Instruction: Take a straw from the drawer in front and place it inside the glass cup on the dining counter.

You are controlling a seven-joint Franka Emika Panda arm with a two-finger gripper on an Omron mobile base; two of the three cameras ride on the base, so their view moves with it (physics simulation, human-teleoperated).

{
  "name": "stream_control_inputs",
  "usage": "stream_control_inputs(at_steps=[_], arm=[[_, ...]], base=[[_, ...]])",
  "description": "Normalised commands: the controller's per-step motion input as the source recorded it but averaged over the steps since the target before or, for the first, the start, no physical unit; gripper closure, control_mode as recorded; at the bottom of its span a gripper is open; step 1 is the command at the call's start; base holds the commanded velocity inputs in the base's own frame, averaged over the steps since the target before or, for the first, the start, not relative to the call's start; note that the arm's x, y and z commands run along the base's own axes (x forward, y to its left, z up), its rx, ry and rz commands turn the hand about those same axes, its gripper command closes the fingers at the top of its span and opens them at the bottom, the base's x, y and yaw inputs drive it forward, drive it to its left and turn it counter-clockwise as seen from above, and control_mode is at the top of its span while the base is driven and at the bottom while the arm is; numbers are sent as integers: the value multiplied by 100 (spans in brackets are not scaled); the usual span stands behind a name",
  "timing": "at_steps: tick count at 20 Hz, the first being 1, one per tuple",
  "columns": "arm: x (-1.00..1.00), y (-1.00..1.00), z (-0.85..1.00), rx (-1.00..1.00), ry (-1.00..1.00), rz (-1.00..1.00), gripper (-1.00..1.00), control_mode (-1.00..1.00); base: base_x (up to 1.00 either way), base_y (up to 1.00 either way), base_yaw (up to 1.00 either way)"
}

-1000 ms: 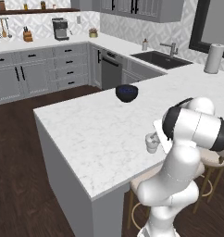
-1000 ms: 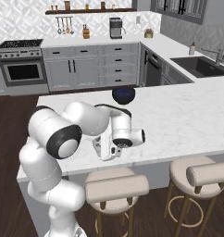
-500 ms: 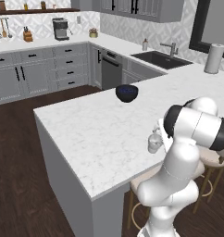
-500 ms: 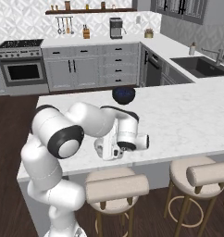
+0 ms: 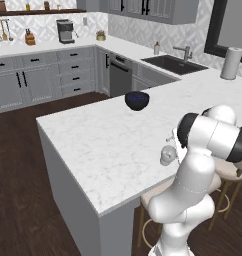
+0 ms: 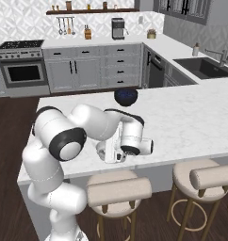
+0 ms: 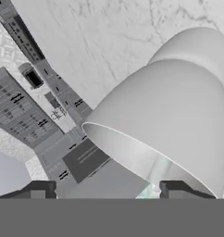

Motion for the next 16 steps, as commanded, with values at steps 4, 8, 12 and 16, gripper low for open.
stream_control_inputs(at_steps=[4,8,12,16], arm=[[6,-1,-6,0,-1,0,-100,-100],[1,0,20,3,0,0,-100,-100],[0,0,41,2,0,0,-100,-100],[45,4,-11,-2,0,0,-100,-100]], base=[[0,0,0],[0,0,0],[0,0,0],[0,0,0]])
